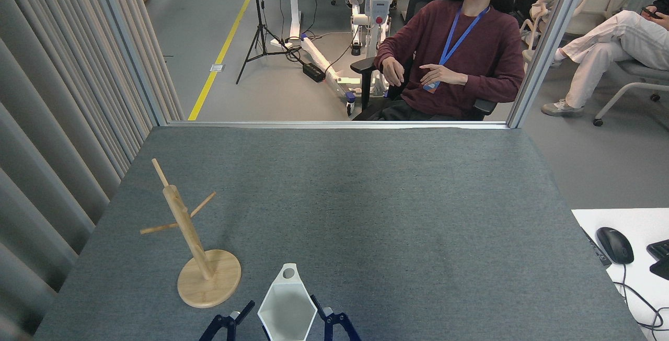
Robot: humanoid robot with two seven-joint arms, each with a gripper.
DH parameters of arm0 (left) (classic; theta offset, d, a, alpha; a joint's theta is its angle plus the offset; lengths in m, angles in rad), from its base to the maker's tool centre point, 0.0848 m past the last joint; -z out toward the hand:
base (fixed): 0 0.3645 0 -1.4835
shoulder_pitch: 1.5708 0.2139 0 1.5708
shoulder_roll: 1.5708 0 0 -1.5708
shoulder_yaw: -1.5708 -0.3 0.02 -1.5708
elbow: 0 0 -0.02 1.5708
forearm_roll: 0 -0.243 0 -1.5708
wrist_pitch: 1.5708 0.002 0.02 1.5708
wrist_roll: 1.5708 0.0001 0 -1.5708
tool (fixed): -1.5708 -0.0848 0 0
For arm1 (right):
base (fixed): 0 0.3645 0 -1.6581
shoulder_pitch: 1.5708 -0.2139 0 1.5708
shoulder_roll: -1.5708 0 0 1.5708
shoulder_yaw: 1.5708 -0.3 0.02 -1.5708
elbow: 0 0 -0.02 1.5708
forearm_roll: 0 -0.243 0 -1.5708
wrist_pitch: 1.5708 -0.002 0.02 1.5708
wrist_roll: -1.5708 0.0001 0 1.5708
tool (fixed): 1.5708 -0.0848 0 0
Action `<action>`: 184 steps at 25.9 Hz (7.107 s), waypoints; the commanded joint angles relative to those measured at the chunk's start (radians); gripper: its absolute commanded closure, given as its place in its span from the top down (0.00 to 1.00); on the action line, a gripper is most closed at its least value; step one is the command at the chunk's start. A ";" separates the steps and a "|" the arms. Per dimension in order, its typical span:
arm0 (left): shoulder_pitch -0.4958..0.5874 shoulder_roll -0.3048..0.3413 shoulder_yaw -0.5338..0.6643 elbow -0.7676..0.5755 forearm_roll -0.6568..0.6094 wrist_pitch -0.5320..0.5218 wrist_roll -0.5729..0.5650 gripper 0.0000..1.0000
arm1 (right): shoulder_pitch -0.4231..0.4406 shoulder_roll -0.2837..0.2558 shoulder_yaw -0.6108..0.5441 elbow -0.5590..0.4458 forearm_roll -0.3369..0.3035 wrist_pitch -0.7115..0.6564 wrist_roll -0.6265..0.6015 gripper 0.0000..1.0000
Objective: Hang cup on storage rack
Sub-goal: 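Grasp the white cup with the left hand beside the right hand, then release the cup from the right hand and carry it toward the rack with the left, then swing the held cup with the left hand past the rack base, then hook the cup handle onto a rack peg with the left hand, then open the left hand and withdraw it from the hanging cup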
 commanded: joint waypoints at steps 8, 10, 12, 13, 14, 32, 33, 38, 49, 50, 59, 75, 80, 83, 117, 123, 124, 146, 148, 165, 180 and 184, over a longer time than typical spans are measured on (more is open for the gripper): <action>-0.022 -0.012 -0.018 -0.001 0.002 0.000 0.008 1.00 | 0.001 0.000 0.049 0.021 0.005 -0.004 -0.007 0.53; -0.022 -0.012 -0.018 -0.001 0.002 0.000 0.008 1.00 | 0.001 0.000 0.061 0.021 0.006 -0.004 -0.008 0.53; -0.022 -0.009 -0.017 -0.001 0.002 0.000 0.008 1.00 | 0.001 -0.001 0.077 0.021 0.008 -0.004 -0.008 0.53; -0.022 -0.009 -0.017 -0.001 0.002 0.000 0.008 1.00 | 0.001 0.000 0.080 0.021 0.013 -0.004 -0.008 0.53; -0.022 -0.009 -0.017 -0.001 0.002 0.000 0.008 1.00 | 0.003 0.000 0.080 0.021 0.019 -0.004 -0.008 0.53; -0.025 -0.009 -0.017 -0.001 -0.001 0.006 0.009 0.65 | 0.009 -0.003 0.092 0.021 0.025 -0.004 -0.022 0.54; -0.028 -0.009 -0.017 -0.001 -0.001 0.008 0.009 0.53 | 0.009 -0.003 0.090 0.021 0.025 -0.004 -0.022 0.54; -0.031 -0.009 -0.017 -0.001 -0.003 0.009 0.009 0.39 | 0.009 -0.003 0.090 0.021 0.025 -0.004 -0.022 0.54; -0.031 -0.009 -0.017 -0.001 -0.003 0.009 0.009 0.38 | 0.009 -0.001 0.086 0.006 0.017 0.004 -0.023 0.98; -0.031 -0.009 -0.017 -0.001 -0.003 0.009 0.009 0.38 | 0.009 0.000 0.086 0.004 0.017 0.004 -0.023 0.98; -0.032 -0.009 -0.017 -0.001 -0.004 0.009 0.009 0.38 | 0.009 0.002 0.090 -0.069 0.014 0.002 -0.033 0.98; -0.017 -0.001 0.025 -0.001 -0.004 0.080 0.011 0.37 | -0.083 -0.010 -0.335 -0.083 -0.346 0.326 0.027 0.98; -0.016 0.004 0.167 -0.001 -0.006 0.083 0.020 0.37 | 0.076 -0.079 -0.374 -0.076 -0.339 0.260 0.026 0.98; -0.014 0.036 0.302 -0.001 -0.006 0.083 0.047 0.37 | 0.086 -0.079 -0.374 -0.073 -0.337 0.255 0.023 0.98; -0.227 0.288 0.405 0.151 -0.526 0.151 0.083 0.37 | 0.081 -0.082 -0.378 -0.059 -0.337 0.223 0.021 0.98; -0.238 0.272 0.368 0.151 -0.597 0.164 0.083 0.37 | 0.081 -0.078 -0.378 -0.056 -0.339 0.223 0.019 0.98; -0.240 0.269 0.361 0.151 -0.603 0.164 0.083 0.37 | 0.081 -0.078 -0.378 -0.056 -0.339 0.223 0.019 0.98; -0.295 0.156 0.338 0.182 -0.655 0.158 0.080 1.00 | 0.090 -0.086 -0.381 -0.056 -0.342 0.212 0.010 0.98; -0.287 0.151 0.338 0.179 -0.655 0.157 0.080 1.00 | 0.090 -0.086 -0.381 -0.056 -0.342 0.206 0.009 0.98; -0.206 0.142 0.497 0.195 -0.482 0.152 0.081 1.00 | 0.090 -0.086 -0.381 -0.056 -0.340 0.205 0.000 0.98; 0.040 0.027 0.582 0.139 0.348 -0.222 -0.032 1.00 | 0.213 -0.119 -0.379 -0.089 -0.342 0.203 -0.022 0.98; 0.040 0.027 0.559 0.136 0.390 -0.213 -0.057 1.00 | 0.244 -0.133 -0.396 -0.097 -0.351 0.205 -0.031 0.98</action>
